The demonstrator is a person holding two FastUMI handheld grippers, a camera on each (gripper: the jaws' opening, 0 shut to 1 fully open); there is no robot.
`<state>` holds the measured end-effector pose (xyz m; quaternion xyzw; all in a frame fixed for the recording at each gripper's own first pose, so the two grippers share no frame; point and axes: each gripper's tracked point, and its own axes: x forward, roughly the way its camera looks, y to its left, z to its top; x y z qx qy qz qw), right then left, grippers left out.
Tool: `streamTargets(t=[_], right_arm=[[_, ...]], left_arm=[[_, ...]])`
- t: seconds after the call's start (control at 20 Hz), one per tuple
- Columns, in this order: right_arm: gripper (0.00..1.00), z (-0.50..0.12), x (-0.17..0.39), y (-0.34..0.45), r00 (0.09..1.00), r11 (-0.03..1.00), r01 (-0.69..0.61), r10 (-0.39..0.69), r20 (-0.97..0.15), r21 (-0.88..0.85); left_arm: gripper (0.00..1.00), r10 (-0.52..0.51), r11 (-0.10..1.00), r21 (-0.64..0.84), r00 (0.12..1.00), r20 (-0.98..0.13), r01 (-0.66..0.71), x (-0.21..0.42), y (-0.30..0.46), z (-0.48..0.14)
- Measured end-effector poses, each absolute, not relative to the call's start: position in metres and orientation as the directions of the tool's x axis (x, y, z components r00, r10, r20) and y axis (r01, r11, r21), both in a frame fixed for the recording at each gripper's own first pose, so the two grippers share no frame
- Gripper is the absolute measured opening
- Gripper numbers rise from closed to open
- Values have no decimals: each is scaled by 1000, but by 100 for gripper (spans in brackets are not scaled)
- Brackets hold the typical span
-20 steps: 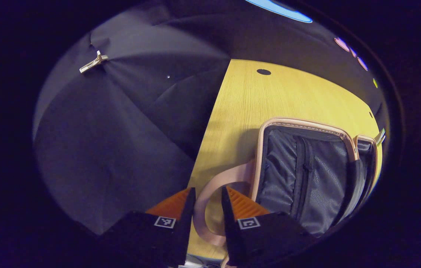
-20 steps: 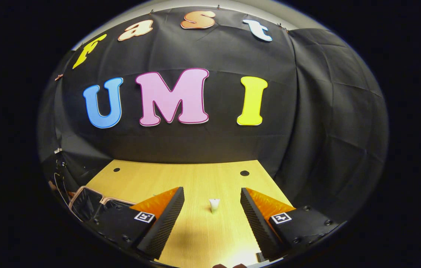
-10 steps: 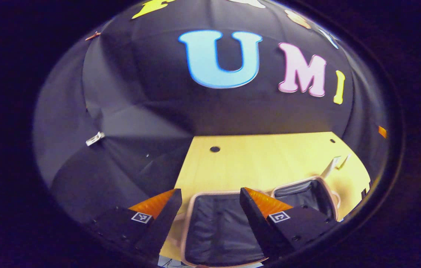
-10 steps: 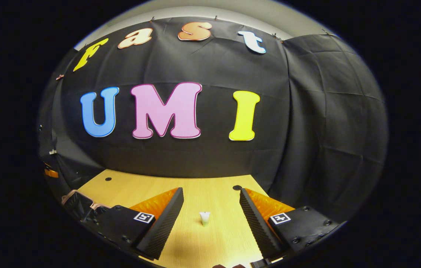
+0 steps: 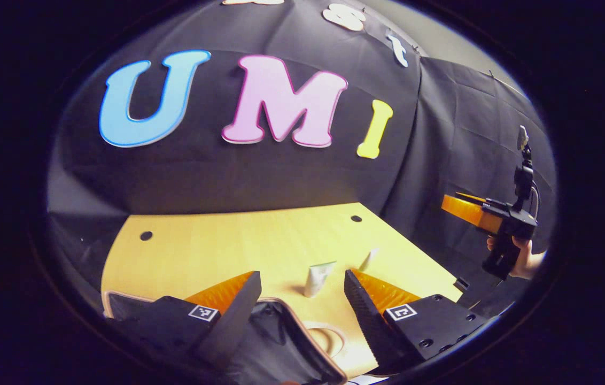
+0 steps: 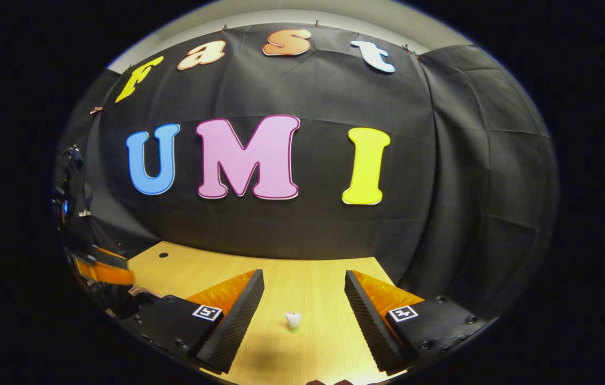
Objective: First open the suitcase, pack the skin care products into it, and then close the suitcase.
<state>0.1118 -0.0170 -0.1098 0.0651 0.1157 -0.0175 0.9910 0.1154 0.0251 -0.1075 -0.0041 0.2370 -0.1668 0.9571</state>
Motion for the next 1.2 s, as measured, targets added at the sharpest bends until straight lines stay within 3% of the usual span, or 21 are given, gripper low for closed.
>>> streamTargets(t=[0.15,0.35,0.7,0.75,0.85,1.2], right_arm=[[96,-126,112,-17,966,990,24,13,-258,140],[96,-165,108,-33,944,989,40,10,-329,143],[96,-262,111,-45,874,991,-2,65,-482,130],[96,-275,116,-40,864,989,-16,87,-496,146],[97,-302,127,-25,834,984,-50,135,-535,172],[98,-362,169,16,765,961,-137,256,-591,240]], left_arm=[[98,-328,942,-138,756,-567,305,148,-3,-169],[97,-243,968,-119,696,-676,222,193,-12,-241],[95,-4,997,50,735,-678,51,261,19,-277],[79,29,997,78,750,-661,30,263,24,-274],[58,-5,997,55,758,-652,55,265,22,-275],[52,-74,991,45,792,-607,127,243,3,-235]])
